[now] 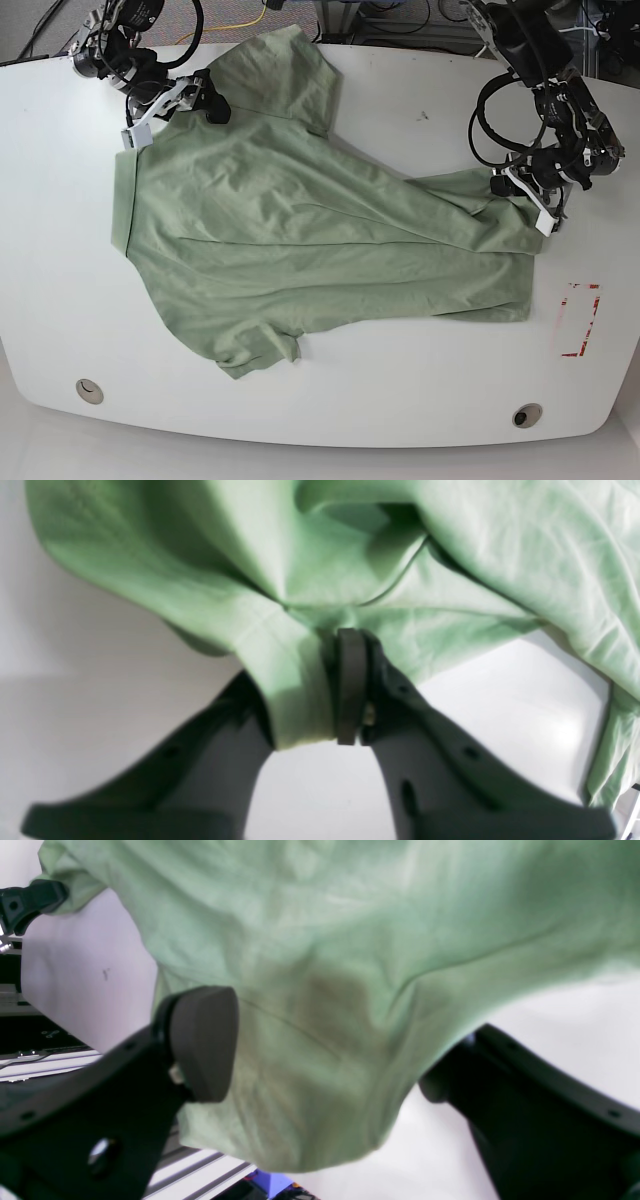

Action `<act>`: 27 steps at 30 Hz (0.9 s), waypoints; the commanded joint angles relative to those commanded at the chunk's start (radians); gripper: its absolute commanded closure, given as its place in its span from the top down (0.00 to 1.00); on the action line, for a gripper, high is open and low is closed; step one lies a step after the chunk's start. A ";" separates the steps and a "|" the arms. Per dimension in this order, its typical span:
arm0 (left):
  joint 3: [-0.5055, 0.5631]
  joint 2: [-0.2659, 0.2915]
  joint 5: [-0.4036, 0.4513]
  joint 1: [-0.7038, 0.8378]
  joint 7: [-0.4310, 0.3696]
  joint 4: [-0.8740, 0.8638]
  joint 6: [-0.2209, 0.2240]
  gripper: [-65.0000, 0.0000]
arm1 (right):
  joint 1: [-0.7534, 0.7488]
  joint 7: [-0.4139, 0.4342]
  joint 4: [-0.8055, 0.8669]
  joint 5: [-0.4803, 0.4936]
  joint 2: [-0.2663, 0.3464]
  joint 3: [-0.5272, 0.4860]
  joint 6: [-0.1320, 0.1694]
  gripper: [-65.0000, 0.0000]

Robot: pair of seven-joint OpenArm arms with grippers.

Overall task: Layout the t-shirt on the table in an organized manner, then fold the t-shirt properly
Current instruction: 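Pull the shirt edge with the left gripper away from the right gripper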

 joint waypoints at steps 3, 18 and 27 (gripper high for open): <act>0.000 0.000 -0.002 0.000 0.003 0.000 0.000 0.06 | 0.000 0.000 0.000 0.000 0.000 0.000 0.000 0.78; 0.003 0.000 -0.003 0.031 0.006 0.089 -0.009 0.05 | 0.003 0.000 0.000 0.000 0.000 0.000 0.000 0.78; -0.002 -0.003 -0.044 0.031 0.006 0.097 -0.005 0.01 | 0.006 0.000 0.000 0.000 0.003 0.000 0.000 0.66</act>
